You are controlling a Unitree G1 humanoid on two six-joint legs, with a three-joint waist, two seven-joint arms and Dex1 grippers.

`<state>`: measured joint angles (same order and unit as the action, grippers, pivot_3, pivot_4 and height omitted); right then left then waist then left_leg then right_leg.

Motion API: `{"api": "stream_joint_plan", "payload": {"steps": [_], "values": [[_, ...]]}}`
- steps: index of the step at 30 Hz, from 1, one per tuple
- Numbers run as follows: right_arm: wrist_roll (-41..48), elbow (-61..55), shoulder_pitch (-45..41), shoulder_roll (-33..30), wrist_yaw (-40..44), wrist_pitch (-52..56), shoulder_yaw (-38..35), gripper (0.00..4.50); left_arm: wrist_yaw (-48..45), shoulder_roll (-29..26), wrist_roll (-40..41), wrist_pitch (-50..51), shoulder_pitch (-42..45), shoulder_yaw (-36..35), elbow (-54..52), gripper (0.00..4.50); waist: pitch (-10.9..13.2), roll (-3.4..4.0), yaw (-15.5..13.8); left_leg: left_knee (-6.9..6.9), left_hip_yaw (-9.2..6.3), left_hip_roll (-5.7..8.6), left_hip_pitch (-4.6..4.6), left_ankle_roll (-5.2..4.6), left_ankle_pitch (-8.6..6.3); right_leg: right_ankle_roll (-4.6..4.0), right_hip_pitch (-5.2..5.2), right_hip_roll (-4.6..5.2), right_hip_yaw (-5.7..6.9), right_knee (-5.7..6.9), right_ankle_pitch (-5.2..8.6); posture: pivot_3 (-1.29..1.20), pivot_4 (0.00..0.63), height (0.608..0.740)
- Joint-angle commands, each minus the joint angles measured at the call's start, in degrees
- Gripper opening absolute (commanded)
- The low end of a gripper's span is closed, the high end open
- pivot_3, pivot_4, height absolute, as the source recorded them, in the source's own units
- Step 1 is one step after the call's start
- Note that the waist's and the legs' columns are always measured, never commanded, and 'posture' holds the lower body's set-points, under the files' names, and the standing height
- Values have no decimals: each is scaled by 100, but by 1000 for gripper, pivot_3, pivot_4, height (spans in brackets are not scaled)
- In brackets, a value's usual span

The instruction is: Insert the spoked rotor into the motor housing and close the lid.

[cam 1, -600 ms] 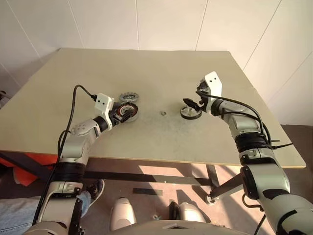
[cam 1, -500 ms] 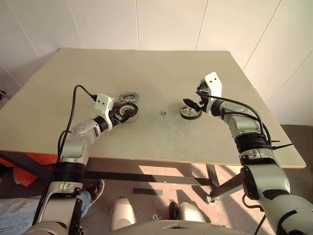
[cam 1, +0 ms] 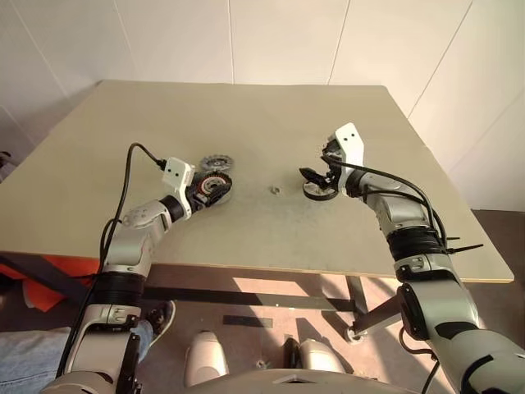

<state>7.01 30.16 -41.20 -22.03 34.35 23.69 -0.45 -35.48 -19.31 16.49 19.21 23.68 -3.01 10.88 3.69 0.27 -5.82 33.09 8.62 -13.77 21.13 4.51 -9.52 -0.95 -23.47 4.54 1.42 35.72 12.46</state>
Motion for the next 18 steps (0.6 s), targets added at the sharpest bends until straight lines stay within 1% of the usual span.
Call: {"api": "stream_joint_plan", "payload": {"steps": [1,6,8,10,13,15,18], "values": [[236,-534,70,-284,-224,591,-467,3974,-21,-11,22,-71,25,-17,-169,4024,0,0,-12,0,-1,0,-1,0,0,0,2,0,0,0,0,0,0,740],[753,-1184,504,-675,-258,1916,-1079,3974,-63,56,-2,-78,51,88,-83,4024,0,0,-26,0,-2,1,-10,0,0,0,13,0,0,-4,0,0,0,740],[1077,-1353,663,-716,-297,2590,-1436,3974,-77,99,-14,-87,94,134,-25,4024,0,0,-24,-1,-2,0,-18,0,0,0,18,-1,-1,-4,0,0,0,740],[1453,-1587,835,-642,-322,3279,-1746,3974,-103,138,-31,-103,134,182,34,4024,0,0,-20,-1,-2,0,-23,1,0,0,21,-1,-1,-3,0,0,0,740],[1864,-1875,984,-418,-468,3955,-2060,3974,-120,166,-49,-128,188,220,109,4024,-2,3,13,-1,-1,0,-31,2,1,1,24,-1,-5,0,0,0,0,740],[2057,-1929,936,-212,-672,4241,-2293,3974,-129,168,-54,-143,215,232,147,4024,-2,4,28,-3,-1,-1,-37,2,1,1,23,-3,-6,5,0,0,0,740],[2181,-1768,715,-7,-972,4347,-2552,3974,-145,161,-63,-157,223,235,167,4024,-4,7,16,-4,-1,-1,-42,3,2,1,24,-1,-5,7,0,0,0,740]]}}
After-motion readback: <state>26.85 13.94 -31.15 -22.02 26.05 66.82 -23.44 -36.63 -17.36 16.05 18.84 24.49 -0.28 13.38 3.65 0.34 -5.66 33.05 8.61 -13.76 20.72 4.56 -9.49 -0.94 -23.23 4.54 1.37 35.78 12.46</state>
